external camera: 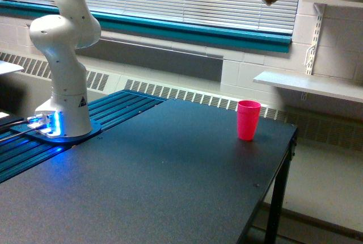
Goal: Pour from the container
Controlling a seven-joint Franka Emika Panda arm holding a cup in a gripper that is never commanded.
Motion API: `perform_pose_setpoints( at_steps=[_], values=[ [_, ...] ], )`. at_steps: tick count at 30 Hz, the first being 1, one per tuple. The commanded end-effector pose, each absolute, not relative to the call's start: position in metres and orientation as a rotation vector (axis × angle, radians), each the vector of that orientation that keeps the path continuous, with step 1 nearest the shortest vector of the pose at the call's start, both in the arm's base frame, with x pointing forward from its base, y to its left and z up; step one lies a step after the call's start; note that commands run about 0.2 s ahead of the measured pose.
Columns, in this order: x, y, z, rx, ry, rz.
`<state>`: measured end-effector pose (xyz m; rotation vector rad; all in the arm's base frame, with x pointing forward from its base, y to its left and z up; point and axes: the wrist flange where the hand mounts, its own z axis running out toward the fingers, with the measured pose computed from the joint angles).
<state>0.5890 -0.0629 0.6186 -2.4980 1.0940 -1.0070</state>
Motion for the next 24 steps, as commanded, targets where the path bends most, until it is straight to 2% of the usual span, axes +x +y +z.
perform_pose_setpoints(
  at_steps=[1, 13, 24],
  values=[
    [0.576, -0.100, 0.647, -2.442, 1.161, -1.082],
    [0.578, -0.066, 0.652, -2.484, 1.069, -1.093],
    [0.571, -0.014, 0.615, -2.603, 0.970, -1.036]
  ],
)
